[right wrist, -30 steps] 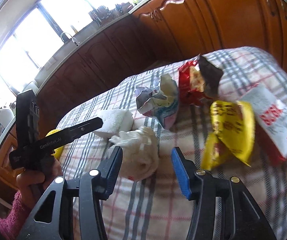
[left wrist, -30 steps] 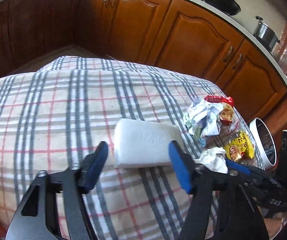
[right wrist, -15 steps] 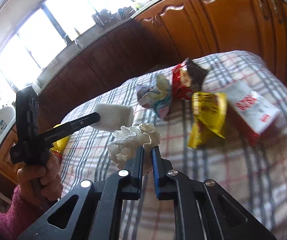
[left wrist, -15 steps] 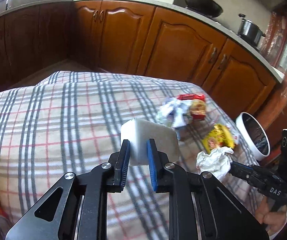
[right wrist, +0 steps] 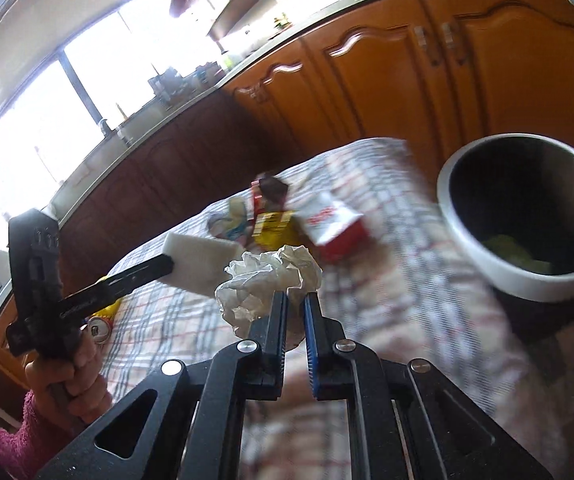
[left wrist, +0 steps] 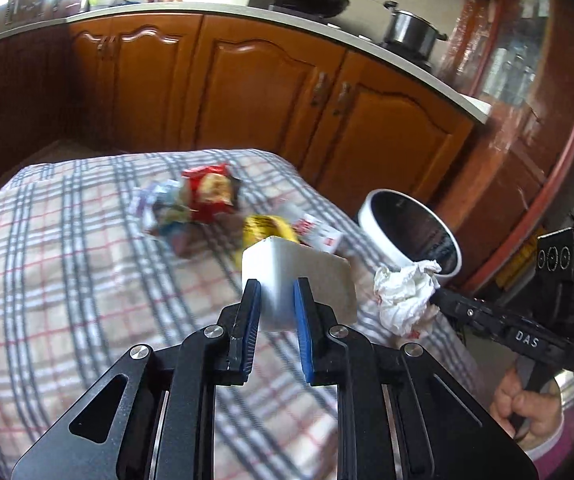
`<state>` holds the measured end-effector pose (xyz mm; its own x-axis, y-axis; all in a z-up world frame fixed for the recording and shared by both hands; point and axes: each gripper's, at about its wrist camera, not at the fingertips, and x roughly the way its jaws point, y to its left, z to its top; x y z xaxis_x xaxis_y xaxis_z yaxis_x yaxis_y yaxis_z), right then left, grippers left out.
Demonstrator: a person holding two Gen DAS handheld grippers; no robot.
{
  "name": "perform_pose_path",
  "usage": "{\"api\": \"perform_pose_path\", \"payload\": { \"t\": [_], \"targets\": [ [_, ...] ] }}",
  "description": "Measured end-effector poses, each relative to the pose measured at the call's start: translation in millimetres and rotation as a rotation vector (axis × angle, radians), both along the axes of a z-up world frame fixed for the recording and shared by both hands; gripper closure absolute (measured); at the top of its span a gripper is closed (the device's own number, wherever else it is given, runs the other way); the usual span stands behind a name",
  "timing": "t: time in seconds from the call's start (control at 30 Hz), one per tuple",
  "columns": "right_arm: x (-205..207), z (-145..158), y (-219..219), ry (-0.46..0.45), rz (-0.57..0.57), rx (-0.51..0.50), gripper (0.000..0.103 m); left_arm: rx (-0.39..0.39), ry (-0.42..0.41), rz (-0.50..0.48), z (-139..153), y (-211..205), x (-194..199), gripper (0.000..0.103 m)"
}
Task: Collect trash
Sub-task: 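Carry the white box and tissue over the bin with both tools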
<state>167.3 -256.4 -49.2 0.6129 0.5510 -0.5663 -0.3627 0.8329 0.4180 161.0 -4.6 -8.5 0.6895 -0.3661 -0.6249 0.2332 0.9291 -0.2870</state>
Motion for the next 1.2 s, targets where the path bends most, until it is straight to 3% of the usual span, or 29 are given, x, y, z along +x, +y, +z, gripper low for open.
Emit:
{"api": "perform_pose_path", "payload": {
  "t": [0.5, 1.2],
  "targets": [
    [-7.3, 3.8, -100.9, -0.01, -0.204, 0.001, 0.095, -0.006, 0.018, -0.148, -2.7, -98.3, 8.5, 0.088],
    [12.6, 3.8, -151.3, -0.024, -0.269, 0.017, 0.095, 0.004, 0.028, -0.197, 1.4, -151.5, 42.8, 0.088]
  ]
}}
